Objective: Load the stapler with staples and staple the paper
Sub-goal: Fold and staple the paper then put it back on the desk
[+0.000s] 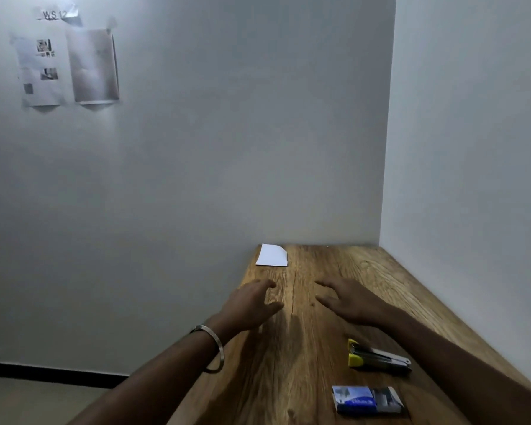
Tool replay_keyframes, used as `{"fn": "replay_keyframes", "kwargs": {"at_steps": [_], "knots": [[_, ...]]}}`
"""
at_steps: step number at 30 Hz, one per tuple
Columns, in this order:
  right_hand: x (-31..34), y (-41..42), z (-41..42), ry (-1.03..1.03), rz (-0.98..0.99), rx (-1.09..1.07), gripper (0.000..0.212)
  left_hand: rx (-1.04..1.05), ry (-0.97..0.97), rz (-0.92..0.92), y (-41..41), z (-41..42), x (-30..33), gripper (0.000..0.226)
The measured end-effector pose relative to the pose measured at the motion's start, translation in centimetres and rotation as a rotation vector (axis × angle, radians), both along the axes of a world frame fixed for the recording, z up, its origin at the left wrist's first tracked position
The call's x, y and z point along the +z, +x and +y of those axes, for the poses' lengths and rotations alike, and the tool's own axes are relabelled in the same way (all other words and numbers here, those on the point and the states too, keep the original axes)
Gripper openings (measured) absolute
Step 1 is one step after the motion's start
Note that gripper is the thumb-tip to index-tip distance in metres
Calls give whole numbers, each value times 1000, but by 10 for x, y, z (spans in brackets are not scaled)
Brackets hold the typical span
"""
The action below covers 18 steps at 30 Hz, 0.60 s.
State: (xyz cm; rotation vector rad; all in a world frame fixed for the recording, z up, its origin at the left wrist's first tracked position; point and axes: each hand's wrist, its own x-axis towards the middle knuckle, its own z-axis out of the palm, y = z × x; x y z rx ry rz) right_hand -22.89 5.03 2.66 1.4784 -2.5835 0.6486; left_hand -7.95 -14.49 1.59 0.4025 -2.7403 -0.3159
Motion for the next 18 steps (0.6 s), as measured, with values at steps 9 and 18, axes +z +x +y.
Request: {"fn": "replay_keyframes", "kwargs": {"at_steps": [9, 18], "knots": [[14, -47, -92, 127, 81, 75, 64, 33, -64, -68, -59, -60, 8, 74], [-6, -102, -162, 229, 96, 99, 70, 78, -40, -143, -126, -123, -3, 80]]}}
